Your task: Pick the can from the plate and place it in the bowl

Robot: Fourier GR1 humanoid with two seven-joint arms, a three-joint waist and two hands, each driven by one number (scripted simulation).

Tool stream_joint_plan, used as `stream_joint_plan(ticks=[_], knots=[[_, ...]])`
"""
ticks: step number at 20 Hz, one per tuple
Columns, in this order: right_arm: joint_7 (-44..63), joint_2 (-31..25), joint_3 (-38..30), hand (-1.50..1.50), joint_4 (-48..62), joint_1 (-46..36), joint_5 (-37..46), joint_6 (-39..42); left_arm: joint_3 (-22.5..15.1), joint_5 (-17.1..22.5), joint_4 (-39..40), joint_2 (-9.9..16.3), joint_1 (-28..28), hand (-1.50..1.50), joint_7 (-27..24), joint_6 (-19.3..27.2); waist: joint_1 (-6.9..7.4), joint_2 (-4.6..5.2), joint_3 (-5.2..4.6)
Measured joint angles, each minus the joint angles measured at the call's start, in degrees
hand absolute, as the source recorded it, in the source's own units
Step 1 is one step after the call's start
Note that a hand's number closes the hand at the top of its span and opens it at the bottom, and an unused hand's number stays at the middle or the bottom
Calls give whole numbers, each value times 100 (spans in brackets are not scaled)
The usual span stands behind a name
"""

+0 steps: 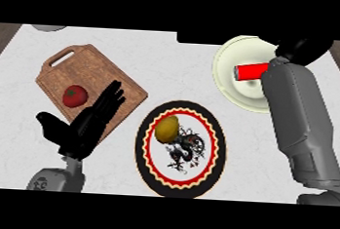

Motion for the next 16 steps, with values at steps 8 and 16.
stream_joint_plan(ticks=[8, 16], knots=[[590, 617, 1540, -150, -1663, 842, 417, -356, 21, -35, 103, 8, 75, 0, -71, -9, -37, -94, -16], [1533, 712, 3227, 150, -2720, 1901, 1196, -393, -4, -26, 130, 4, 21, 0, -29, -49, 59, -130, -20]])
